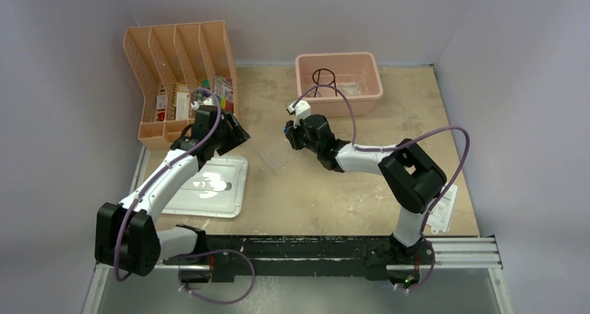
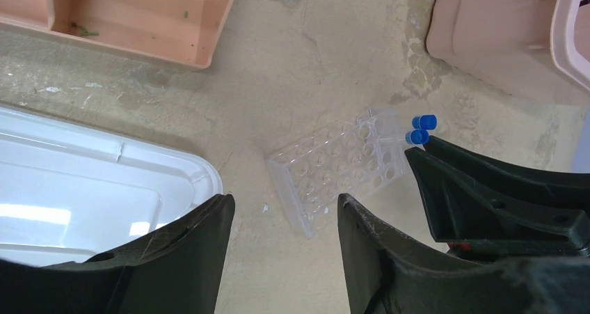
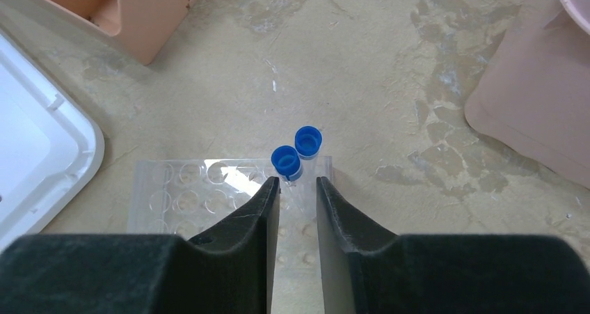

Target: Organize the chemistry lab equipment

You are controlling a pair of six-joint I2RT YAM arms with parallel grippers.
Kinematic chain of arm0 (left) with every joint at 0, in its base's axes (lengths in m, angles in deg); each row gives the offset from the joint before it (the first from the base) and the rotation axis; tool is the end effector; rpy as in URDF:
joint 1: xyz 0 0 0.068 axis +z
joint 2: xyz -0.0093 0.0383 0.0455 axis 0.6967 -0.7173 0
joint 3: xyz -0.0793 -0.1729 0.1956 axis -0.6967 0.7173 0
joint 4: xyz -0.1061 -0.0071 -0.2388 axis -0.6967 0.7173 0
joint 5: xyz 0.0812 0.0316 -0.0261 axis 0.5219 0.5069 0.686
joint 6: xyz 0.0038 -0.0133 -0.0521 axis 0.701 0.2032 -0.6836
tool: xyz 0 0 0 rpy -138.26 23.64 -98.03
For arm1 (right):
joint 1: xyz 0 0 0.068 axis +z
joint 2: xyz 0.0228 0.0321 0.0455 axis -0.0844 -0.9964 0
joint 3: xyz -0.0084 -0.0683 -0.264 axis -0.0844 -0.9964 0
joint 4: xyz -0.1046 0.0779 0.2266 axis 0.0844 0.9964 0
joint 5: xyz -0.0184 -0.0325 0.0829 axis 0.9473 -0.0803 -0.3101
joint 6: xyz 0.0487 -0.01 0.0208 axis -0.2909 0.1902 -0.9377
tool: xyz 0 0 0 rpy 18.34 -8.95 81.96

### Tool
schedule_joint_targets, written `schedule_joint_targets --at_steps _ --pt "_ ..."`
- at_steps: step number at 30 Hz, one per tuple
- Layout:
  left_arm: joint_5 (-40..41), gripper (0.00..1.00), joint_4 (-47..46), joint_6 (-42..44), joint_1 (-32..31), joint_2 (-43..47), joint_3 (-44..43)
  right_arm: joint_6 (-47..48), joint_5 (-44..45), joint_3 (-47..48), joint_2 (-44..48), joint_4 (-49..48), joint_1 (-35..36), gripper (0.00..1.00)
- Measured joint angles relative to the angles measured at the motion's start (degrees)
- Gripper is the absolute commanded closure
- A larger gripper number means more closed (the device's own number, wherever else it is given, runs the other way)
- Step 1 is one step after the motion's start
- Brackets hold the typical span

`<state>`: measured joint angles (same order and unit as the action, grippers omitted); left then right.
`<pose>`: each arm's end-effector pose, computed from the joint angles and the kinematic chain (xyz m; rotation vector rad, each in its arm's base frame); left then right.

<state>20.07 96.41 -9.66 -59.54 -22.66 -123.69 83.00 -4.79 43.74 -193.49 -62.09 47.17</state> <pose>0.2536 -0.0696 0.2550 -0.6330 2.2821 -0.5396 0.2972 0.2668 0.2001 -0.5173 1.8039 0.5199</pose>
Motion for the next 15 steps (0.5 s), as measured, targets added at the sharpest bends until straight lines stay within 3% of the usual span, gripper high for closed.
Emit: schedule_joint_targets --at_steps 7,12,15 --pt "0.02 0.44 0.00 0.00 0.00 0.00 0.02 0.98 -1.03 -1.57 0.74 -1.60 0.00 0.76" --pt "0.00 0.44 0.00 0.00 0.00 0.00 0.02 1.46 -1.36 -1.68 0.74 -1.55 0.00 0.55" --pt "0.02 0.44 0.00 -0.02 0.00 0.00 0.02 1.40 -1.20 -1.46 0.74 -1.05 0.00 0.49"
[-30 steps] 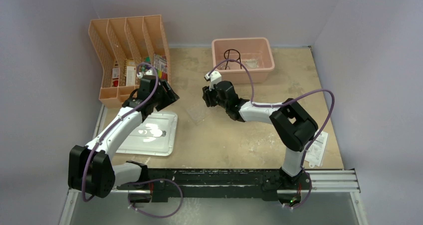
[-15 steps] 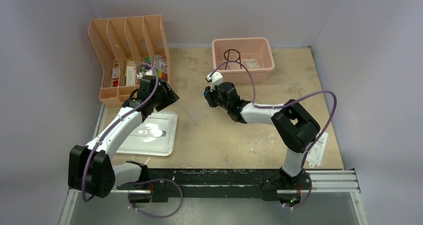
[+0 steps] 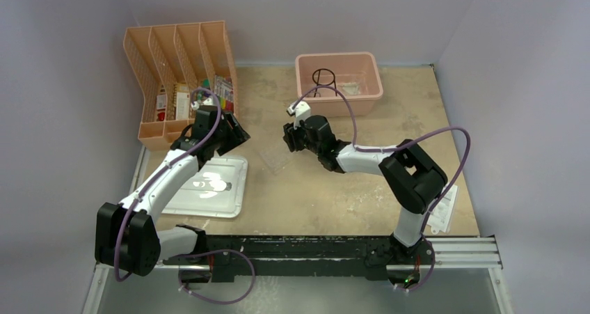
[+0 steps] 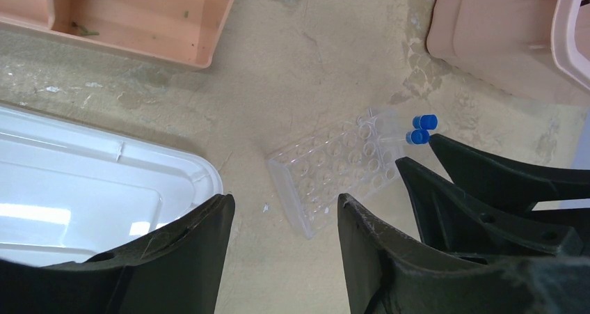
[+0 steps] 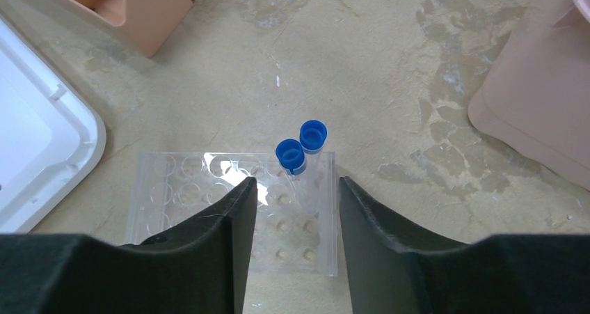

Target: Organize the chemistry lab equipment

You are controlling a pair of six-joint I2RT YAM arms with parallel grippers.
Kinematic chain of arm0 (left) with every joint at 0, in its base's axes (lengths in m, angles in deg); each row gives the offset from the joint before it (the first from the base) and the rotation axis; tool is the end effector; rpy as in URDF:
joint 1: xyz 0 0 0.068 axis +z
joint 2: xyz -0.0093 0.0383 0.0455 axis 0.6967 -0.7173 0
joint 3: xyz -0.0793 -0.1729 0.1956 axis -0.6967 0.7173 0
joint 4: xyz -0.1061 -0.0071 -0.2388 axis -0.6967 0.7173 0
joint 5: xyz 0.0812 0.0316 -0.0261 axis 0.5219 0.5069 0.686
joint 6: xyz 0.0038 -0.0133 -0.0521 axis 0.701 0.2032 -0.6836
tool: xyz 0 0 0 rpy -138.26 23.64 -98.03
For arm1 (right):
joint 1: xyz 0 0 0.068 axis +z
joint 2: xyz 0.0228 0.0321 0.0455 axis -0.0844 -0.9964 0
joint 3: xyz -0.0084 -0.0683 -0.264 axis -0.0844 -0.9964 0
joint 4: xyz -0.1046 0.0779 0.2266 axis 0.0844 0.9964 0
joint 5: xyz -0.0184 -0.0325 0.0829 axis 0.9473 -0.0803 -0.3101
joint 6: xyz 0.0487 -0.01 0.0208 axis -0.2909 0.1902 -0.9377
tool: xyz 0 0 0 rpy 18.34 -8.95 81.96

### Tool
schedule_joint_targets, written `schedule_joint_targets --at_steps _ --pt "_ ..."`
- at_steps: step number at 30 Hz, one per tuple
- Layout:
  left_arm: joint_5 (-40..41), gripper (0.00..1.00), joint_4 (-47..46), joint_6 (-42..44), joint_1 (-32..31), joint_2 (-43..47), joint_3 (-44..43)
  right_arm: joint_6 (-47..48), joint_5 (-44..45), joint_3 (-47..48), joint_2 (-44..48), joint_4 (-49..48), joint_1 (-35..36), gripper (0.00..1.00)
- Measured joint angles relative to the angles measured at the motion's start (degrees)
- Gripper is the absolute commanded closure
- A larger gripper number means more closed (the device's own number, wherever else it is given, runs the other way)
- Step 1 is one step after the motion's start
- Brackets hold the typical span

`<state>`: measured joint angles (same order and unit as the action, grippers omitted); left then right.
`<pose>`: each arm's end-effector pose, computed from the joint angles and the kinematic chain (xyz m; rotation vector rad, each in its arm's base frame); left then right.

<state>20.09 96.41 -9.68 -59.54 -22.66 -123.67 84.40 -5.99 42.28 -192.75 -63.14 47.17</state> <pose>0.2536 -0.0696 0.2549 -0.6337 2.2822 -0.5392 0.2931 0.2640 0.1988 -0.5518 1.7884 0.5239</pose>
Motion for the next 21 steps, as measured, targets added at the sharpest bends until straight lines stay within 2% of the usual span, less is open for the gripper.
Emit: schedule_joint_targets --at_steps 3,12,17,21 --pt "-0.02 0.44 0.00 0.02 0.00 0.00 0.02 -0.68 0.66 0.90 0.00 0.79 0.02 0.48" --pt "-0.02 0.44 -0.02 0.02 0.00 0.00 0.13 -2.78 4.70 4.70 -0.20 3.06 0.02 0.56" --pt "0.00 0.44 -0.07 0.02 0.00 0.00 0.13 -3.13 4.72 5.75 -0.68 4.24 0.02 0.46" --pt "-0.02 0.44 -0.07 0.02 0.00 0.00 0.24 -3.19 4.57 6.49 -1.36 5.35 0.04 0.44"
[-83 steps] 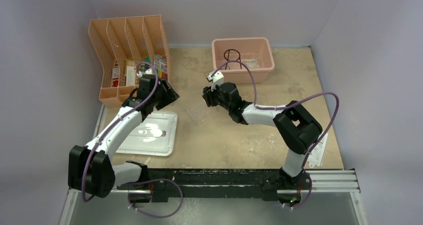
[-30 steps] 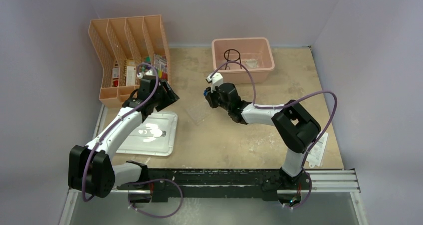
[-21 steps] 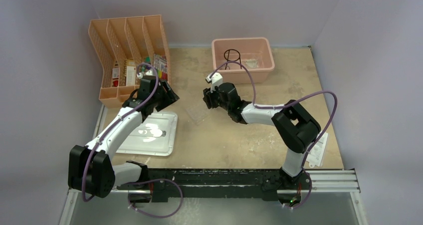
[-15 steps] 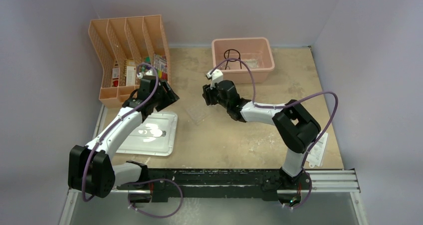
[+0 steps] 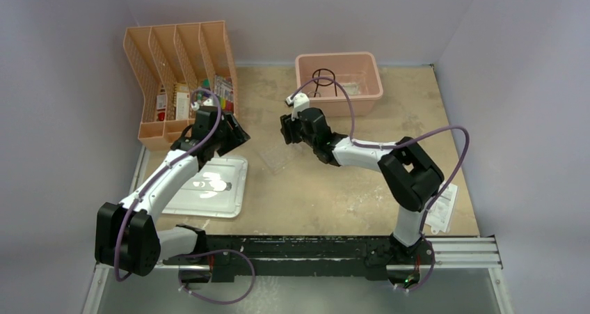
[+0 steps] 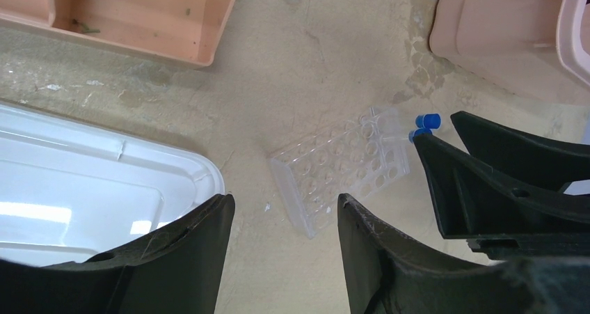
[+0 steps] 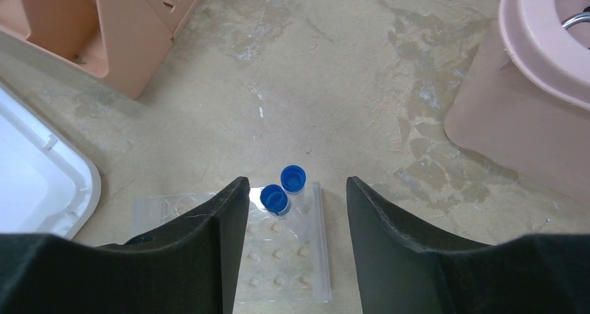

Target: Organize the chemistry lab equipment

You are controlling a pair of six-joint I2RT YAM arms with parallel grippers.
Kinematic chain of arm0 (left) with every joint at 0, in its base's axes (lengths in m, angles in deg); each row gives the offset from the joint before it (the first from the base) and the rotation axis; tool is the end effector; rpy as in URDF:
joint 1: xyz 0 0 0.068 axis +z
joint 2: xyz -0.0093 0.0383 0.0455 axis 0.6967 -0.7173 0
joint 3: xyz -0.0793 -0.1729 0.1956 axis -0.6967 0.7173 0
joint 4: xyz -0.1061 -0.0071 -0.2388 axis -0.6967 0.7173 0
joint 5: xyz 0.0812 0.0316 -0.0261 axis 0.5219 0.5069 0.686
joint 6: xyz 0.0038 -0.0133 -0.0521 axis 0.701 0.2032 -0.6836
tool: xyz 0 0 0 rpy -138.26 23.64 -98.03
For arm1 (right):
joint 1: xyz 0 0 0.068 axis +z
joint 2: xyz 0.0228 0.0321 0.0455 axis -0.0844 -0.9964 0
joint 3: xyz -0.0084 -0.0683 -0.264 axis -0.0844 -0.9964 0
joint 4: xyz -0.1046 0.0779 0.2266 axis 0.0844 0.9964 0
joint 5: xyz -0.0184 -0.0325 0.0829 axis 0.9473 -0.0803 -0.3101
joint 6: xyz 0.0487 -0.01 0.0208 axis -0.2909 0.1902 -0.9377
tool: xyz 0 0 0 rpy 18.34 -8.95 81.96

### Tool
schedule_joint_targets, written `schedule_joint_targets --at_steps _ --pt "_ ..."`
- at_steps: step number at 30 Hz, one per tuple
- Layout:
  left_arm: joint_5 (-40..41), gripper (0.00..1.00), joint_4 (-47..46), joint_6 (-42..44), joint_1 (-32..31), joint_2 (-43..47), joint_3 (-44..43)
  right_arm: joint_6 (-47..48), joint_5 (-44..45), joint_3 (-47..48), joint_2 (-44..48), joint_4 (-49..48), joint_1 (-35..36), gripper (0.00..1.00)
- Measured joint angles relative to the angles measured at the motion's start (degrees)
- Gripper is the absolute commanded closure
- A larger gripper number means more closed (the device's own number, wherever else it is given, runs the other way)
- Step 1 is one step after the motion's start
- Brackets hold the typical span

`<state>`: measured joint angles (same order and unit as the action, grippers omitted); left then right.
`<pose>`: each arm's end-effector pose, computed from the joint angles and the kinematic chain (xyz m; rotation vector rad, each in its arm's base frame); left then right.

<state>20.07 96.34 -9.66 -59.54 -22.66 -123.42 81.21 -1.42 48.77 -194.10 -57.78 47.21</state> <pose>0.2532 -0.0695 0.2535 -0.6339 2.2854 -0.5378 0.3078 0.2740 0.2162 -0.4471 1.8147 0.4898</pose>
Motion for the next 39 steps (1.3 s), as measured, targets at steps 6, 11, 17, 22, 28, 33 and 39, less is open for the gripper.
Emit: schedule_joint_targets --at_steps 6,11,17,22,28,33,39 --pt "0.00 0.44 -0.04 0.00 0.00 0.00 0.61 -0.04 0.24 1.38 -1.84 1.84 0.00 0.53" --pt "0.00 0.44 -0.02 0.00 0.00 0.00 0.68 -0.04 0.39 1.40 -1.97 2.32 0.00 0.63" --pt "0.02 0.44 -0.04 0.00 0.00 0.00 0.68 0.20 0.09 1.29 -1.86 2.27 0.00 0.78" --pt "0.02 0.44 -0.04 0.00 0.00 0.00 0.70 0.66 -0.59 0.50 -1.55 1.36 0.00 0.82" --pt "0.04 0.44 -0.04 0.00 0.00 0.00 0.74 1.73 -1.88 -1.44 -0.68 -0.61 0.00 0.84" --pt "0.04 0.44 -0.07 0.00 0.00 0.00 0.74 2.99 -2.82 -3.74 0.26 -3.34 0.00 0.85" --pt "0.07 0.44 -0.07 0.00 0.00 0.00 0.74 4.50 -3.28 -6.60 0.48 -8.52 0.00 0.85"
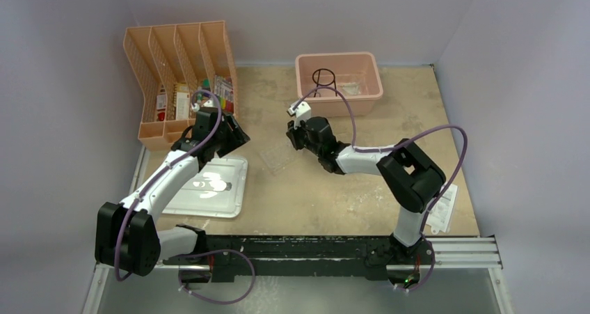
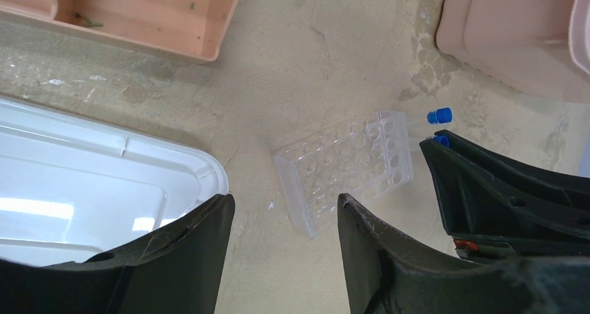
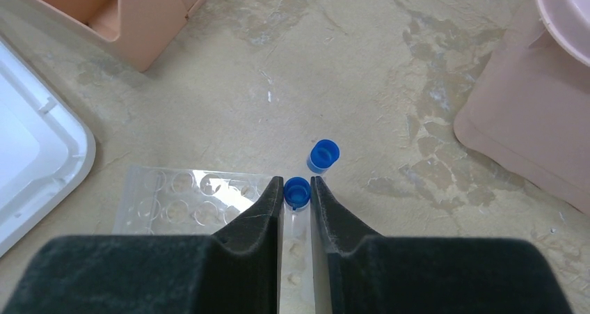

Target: Organize the chemistry lab equipment

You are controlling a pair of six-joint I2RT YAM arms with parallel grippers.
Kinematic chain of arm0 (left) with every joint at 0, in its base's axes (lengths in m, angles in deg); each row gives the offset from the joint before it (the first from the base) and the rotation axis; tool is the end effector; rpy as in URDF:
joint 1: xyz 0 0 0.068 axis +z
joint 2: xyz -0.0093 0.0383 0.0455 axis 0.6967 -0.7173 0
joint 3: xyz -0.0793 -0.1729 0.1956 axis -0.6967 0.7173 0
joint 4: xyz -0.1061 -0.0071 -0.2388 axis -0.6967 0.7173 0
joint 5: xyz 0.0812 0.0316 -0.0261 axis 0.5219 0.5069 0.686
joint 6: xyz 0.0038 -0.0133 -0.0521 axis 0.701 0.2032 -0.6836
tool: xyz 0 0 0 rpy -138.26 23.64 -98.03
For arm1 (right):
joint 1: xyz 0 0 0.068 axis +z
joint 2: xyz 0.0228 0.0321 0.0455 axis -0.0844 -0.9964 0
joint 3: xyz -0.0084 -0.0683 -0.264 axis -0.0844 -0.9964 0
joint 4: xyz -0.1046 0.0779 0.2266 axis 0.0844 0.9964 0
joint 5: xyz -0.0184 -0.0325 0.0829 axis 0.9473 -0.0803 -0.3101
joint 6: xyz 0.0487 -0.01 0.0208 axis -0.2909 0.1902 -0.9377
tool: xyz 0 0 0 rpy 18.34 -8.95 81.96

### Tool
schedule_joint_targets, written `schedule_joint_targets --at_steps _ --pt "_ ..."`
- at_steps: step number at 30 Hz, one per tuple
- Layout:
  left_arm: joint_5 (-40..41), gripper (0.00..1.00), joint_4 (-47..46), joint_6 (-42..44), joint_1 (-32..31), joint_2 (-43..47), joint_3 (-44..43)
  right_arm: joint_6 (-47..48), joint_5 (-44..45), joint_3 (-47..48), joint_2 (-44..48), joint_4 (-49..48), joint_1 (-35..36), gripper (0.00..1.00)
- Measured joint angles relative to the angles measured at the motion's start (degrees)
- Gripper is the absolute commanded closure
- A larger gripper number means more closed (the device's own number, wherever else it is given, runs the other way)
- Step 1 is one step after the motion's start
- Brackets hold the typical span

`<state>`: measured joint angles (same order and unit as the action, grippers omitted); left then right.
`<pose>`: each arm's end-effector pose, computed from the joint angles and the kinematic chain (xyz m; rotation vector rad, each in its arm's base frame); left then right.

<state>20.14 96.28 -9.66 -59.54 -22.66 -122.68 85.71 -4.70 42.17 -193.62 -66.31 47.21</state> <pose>0.2519 -0.0691 0.2494 -0.6376 2.2960 -0.5305 0.2952 0.2653 0.1984 -0.5425 1.7465 0.5005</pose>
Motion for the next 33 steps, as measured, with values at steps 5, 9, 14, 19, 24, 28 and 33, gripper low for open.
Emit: schedule_joint_targets --at_steps 5,9,14,19,24,28,33 --pt "0.00 0.44 0.00 0.00 0.00 0.00 0.00 0.68 -0.28 -2.36 0.00 -4.74 0.02 0.85" --pt "0.00 0.44 0.00 0.00 0.00 0.00 0.00 0.74 -0.52 -4.22 0.00 -8.31 0.02 0.85" --pt "0.00 0.44 0.00 0.00 0.00 0.00 0.00 0.94 -1.31 -4.92 0.00 -10.16 0.07 0.83" --pt "0.02 0.44 0.00 0.00 0.00 0.00 0.00 1.11 -1.36 -4.90 -0.07 -10.45 0.11 0.78" --pt "0.02 0.44 0.00 0.00 0.00 0.00 0.00 1.33 -1.36 -4.90 -0.22 -10.19 0.13 0.73" --pt "0.07 0.44 0.00 0.00 0.00 0.00 0.00 1.57 -1.49 -4.90 -0.50 -10.14 0.24 0.67" --pt "0.11 0.44 0.00 0.00 0.00 0.00 0.00 1.53 -1.62 -4.90 -0.55 -9.86 0.37 0.57"
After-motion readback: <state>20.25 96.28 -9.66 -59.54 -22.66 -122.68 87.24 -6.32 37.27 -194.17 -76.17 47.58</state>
